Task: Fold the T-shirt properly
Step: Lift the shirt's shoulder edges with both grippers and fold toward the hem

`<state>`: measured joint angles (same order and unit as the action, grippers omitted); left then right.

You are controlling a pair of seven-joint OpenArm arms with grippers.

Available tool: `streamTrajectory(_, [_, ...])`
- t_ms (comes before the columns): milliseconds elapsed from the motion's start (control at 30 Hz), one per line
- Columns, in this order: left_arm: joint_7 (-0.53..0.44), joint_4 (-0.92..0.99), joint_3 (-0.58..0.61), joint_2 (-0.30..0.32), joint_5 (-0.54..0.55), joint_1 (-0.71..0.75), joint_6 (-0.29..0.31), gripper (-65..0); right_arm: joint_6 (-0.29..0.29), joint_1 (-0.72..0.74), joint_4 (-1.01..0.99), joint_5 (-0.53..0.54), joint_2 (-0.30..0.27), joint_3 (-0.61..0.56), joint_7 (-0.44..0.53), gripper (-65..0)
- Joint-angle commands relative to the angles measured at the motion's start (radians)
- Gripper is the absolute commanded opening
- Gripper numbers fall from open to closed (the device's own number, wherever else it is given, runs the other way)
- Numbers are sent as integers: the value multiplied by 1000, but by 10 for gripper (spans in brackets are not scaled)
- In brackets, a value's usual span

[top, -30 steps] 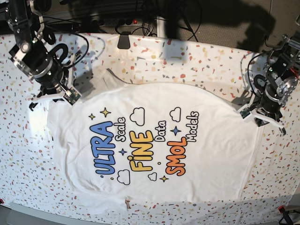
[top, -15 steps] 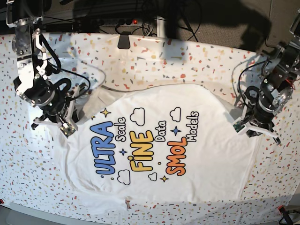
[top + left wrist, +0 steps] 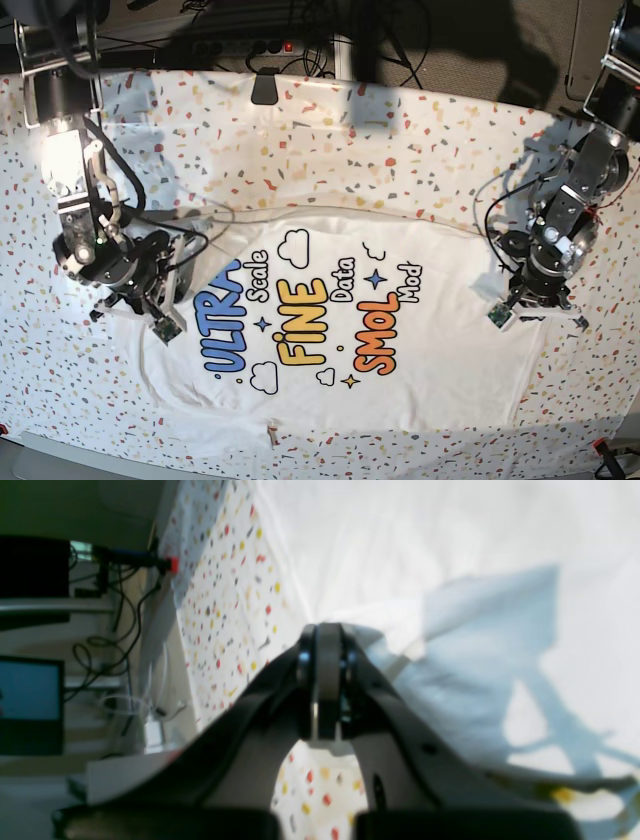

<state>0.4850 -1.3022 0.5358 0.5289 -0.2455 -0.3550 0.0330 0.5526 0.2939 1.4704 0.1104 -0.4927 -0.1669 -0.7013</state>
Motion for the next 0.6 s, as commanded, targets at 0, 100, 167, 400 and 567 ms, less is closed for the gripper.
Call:
streamTrajectory(0, [-18,-11,-11,14,-14,-31,-22,-650,-7,50,-4,-1,-14,-1,15,-650])
streamTrajectory(100, [-24,-4,-11,15,-14,-36,-50,-650,-7,106,-54,-2,-4,-13,4,-650])
streamTrajectory(167, [-31,18,-11,14,-14,-43,-60,-650,-7,134,-86,-2,14,-13,5,-650])
streamTrajectory(400, [-42,164,-11,14,-14,-105,-61,-650,-7,210,-155,-14,96,-13,10,-650])
streamTrajectory(567, [-61,220,-11,14,-14,-135,-75,-650,-20,248,-191,-92,142,-13,13,-650])
